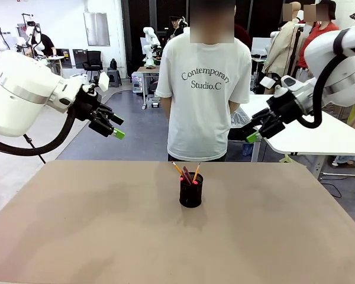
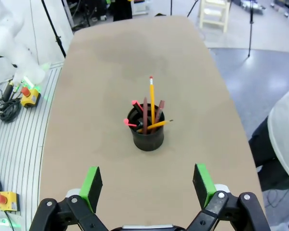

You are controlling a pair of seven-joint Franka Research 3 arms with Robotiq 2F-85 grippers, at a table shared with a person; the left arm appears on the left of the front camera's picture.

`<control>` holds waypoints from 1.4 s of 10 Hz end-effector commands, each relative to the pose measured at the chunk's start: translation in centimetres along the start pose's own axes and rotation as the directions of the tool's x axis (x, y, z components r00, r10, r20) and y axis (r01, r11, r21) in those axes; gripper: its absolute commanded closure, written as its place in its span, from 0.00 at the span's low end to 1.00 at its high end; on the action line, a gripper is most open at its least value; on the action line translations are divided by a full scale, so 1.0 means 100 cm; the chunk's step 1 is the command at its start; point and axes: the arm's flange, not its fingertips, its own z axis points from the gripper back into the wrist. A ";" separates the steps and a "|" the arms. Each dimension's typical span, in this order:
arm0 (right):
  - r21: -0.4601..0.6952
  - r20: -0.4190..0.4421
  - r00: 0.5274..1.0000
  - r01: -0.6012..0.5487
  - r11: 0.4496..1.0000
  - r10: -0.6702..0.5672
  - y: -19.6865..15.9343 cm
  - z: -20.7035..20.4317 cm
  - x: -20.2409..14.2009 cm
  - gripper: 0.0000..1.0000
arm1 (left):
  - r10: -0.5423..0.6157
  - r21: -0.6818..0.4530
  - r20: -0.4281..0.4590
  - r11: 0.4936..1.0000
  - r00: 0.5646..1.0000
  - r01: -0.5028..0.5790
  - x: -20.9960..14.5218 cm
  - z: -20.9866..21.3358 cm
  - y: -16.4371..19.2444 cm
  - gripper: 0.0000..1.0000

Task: Place the pens into the pen holder.
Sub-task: Pick up a writing instrument from the table and place it into the Pen holder.

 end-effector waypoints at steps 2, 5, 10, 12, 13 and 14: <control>-0.033 0.009 0.999 0.051 0.998 -0.051 -0.010 0.026 -0.003 0.00 | 0.008 -0.004 -0.006 1.000 1.000 -0.008 0.000 0.002 -0.001 0.00; -0.031 -0.003 1.000 0.025 0.999 -0.025 -0.012 0.050 -0.009 0.00 | 0.008 -0.004 -0.006 1.000 1.000 -0.008 0.000 0.002 -0.001 0.00; -0.056 0.013 1.000 0.024 0.998 -0.023 -0.009 0.047 -0.014 0.00 | 0.008 -0.004 -0.006 1.000 1.000 -0.008 0.000 0.002 -0.001 0.00; -0.056 0.013 1.000 0.024 0.998 -0.023 -0.009 0.047 -0.014 0.00 | 0.008 -0.004 -0.006 1.000 1.000 -0.008 0.000 0.002 -0.001 0.00; -0.056 0.013 1.000 0.024 0.998 -0.023 -0.009 0.047 -0.014 0.00 | 0.008 -0.004 -0.006 1.000 1.000 -0.008 0.000 0.002 -0.001 0.00; -0.056 0.013 1.000 0.024 0.998 -0.023 -0.009 0.047 -0.014 0.00 | 0.008 -0.004 -0.006 1.000 1.000 -0.008 0.000 0.002 -0.001 0.00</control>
